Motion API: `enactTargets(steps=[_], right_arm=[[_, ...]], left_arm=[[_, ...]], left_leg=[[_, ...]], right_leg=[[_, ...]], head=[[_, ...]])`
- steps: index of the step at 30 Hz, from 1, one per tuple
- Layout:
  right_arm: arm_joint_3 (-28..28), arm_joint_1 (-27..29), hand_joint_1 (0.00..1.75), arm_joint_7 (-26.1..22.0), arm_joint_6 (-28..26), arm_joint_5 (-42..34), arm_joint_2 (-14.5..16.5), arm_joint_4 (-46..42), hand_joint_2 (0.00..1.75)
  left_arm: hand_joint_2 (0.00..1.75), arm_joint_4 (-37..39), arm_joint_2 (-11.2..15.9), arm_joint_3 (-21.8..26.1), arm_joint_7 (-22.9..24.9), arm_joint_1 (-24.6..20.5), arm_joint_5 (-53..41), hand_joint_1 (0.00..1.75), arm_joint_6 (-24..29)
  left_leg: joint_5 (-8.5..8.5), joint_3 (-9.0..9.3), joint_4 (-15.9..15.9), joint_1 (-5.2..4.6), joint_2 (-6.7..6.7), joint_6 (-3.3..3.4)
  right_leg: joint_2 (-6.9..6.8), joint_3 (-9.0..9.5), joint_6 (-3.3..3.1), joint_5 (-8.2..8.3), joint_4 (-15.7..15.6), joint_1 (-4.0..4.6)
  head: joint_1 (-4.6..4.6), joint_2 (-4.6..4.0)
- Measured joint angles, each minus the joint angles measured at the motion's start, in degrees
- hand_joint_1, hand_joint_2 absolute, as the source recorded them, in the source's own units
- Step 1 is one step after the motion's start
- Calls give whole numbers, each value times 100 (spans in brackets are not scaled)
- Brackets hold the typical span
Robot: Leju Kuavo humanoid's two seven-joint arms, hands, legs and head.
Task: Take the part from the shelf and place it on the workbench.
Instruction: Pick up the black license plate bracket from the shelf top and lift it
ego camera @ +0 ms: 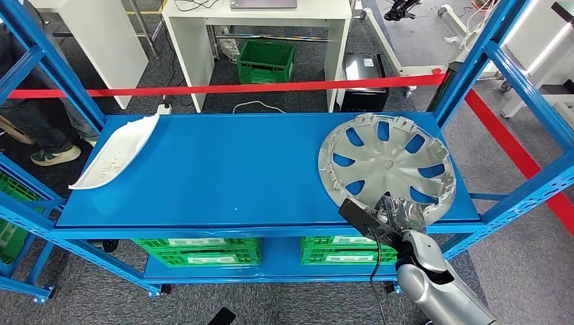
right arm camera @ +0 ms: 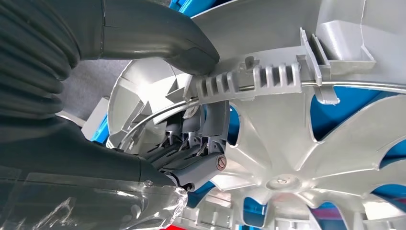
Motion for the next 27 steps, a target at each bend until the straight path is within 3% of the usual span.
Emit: enactTargets(steps=[13,21,27], right_arm=[[-42,61,175,-92,-269,-138,0,10,175],[-316,219,175,-611,-956,-597,0,5,175],[-728,338,175,-1341,-1663,-1482,-35,-484,175]], left_arm=[[0,0,-2,2,-27,5,3,0,31],[0,0,1,22,-90,35,22,0,73],[0,0,18,53,-201,91,50,0,96]], left_leg=[[0,-1,0,0,0,0],[0,-4,0,0,-1,0],[0,-4,0,0,3,0]], right_leg=[[-2,0,0,0,0,0],[-2,-1,0,0,0,0],[5,-5,0,0,0,0]], head=[[0,0],[0,0],[0,0]])
